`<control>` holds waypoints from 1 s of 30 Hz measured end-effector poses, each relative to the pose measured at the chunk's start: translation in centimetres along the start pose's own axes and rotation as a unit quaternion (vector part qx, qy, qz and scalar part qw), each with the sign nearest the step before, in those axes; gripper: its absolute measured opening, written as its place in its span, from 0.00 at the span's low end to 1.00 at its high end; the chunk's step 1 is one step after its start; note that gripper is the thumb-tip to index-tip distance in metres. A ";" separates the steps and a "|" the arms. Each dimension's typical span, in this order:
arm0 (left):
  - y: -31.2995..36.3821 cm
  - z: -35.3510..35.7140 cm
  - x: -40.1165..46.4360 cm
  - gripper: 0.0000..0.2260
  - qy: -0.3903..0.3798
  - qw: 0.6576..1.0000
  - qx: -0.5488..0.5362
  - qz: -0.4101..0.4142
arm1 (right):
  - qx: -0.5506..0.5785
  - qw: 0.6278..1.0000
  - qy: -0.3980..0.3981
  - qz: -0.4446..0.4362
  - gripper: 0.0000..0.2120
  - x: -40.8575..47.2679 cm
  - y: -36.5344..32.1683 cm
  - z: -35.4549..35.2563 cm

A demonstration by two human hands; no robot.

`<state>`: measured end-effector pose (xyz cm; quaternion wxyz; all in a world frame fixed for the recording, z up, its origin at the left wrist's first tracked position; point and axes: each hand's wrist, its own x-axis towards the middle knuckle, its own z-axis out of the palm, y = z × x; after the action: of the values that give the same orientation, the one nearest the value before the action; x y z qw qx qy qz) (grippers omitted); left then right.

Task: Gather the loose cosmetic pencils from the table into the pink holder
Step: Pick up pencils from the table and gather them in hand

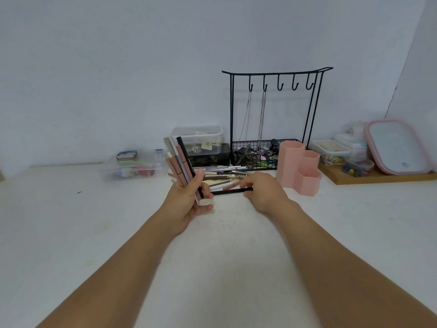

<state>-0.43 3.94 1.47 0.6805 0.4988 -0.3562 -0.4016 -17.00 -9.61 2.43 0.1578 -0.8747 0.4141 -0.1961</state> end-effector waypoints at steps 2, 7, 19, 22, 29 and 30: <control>0.3 -0.2 -0.1 0.21 0.005 1.000 -0.002 -0.014 | -0.015 1.000 -0.006 0.000 0.08 0.1 0.0 -0.1; 0.0 -0.3 0.0 0.19 0.066 0.997 0.033 -0.022 | 0.009 1.000 -0.011 0.003 0.04 0.3 0.2 0.0; -0.5 0.1 -0.1 0.24 -0.018 0.999 0.014 -0.026 | 0.524 0.845 -0.083 -0.069 0.01 -0.8 -5.1 0.1; -0.6 0.2 -0.2 0.25 -0.013 0.999 0.027 -0.020 | 0.547 0.831 -0.082 -0.066 0.01 -1.2 -5.7 0.6; -0.8 0.1 0.1 0.27 0.008 0.999 0.033 -0.036 | 0.481 0.872 -0.008 -0.093 0.03 -2.0 -6.3 2.2; -0.8 0.1 0.2 0.26 0.007 0.999 0.032 -0.036 | 0.469 0.877 -0.003 -0.107 0.02 -2.0 -6.4 2.3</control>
<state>-0.56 3.60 0.72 0.6516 0.5355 -0.3465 -0.4106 -12.83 -3.87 2.75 0.5284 -0.7379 0.1770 -0.3807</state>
